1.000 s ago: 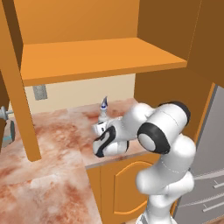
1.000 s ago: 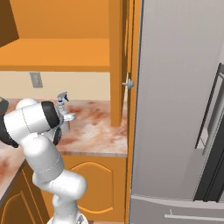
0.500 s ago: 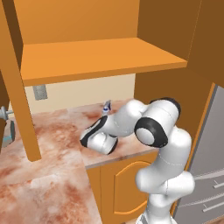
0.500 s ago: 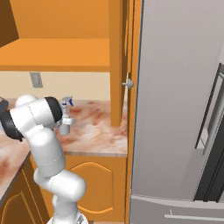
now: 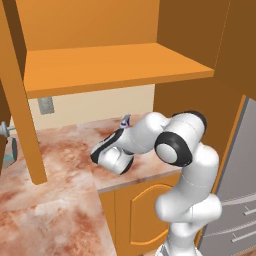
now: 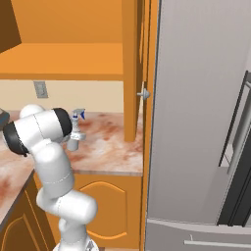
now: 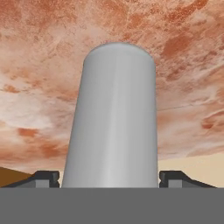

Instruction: Move the cutting board and knife to the sink. Then move spray from the cabinet to the counter.

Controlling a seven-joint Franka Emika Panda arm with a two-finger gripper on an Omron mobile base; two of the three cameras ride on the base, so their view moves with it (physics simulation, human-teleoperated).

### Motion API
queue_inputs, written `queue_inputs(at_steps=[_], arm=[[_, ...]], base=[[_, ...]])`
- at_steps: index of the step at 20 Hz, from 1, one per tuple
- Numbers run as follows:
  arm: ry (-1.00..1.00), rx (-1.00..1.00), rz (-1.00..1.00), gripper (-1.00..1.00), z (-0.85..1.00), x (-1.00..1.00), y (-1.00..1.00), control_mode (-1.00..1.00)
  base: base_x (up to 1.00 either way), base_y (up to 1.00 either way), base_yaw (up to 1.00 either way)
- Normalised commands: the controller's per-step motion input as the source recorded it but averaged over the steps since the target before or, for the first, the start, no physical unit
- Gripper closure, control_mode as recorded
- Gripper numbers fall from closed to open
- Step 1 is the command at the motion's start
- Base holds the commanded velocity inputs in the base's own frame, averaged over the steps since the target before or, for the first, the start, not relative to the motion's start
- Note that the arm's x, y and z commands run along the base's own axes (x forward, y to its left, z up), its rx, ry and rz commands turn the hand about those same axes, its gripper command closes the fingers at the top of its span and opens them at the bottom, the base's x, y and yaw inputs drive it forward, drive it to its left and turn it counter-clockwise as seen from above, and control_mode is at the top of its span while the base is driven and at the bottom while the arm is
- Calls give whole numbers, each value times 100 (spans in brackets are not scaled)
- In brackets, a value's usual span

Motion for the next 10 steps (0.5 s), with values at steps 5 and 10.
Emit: queue_inputs(at_steps=[5,10], arm=[[-14,-2,-12,-100,-24,-15,12,-100],[-15,-2,-10,-100,-9,-23,15,-100]], base=[[0,0,0],[0,0,0]])
